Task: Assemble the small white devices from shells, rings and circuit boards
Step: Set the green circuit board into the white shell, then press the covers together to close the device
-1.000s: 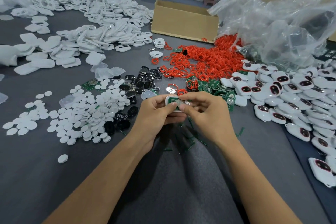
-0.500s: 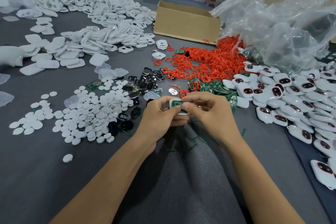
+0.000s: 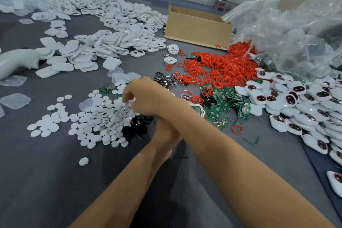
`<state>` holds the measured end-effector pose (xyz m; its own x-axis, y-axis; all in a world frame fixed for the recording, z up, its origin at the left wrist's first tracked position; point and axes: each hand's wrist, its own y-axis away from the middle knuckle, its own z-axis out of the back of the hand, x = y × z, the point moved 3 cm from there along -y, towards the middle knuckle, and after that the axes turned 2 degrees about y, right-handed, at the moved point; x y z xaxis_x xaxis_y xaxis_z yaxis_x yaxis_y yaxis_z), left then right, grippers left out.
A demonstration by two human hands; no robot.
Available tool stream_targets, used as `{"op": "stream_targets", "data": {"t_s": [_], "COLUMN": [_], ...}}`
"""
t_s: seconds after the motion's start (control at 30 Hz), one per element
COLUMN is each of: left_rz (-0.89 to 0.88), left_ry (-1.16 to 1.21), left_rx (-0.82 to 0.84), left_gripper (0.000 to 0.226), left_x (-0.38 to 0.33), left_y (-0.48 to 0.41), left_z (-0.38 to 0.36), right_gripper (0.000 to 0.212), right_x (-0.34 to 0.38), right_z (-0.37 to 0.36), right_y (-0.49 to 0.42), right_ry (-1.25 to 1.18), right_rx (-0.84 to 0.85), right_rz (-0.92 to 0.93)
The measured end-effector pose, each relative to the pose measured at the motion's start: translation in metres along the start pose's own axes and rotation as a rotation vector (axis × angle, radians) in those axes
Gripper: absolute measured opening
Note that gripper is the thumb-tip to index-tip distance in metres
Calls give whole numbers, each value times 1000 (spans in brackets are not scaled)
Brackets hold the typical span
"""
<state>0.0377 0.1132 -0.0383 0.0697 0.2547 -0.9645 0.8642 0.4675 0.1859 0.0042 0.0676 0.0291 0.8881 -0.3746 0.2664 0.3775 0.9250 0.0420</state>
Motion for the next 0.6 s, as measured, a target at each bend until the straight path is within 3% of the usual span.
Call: {"op": "stream_targets", "data": {"t_s": [0.13,0.33,0.6], "left_rz": [-65,-10,35], "left_ry": [84,141,217], "left_rx": [57,58,88], "left_gripper": [22,18,36], "left_x": [-11,-10,-3], "left_y": [2,2,5], "left_z": [-10,-9,-5], "right_gripper": [29,13,22], "right_x": [16,12,5], "right_z": [-8,-8,-1], "right_y": [-5,1,11], "right_ry": [160,138,108], "right_rx": [-53,-25,-97], "right_rz": [47,42,-3]}}
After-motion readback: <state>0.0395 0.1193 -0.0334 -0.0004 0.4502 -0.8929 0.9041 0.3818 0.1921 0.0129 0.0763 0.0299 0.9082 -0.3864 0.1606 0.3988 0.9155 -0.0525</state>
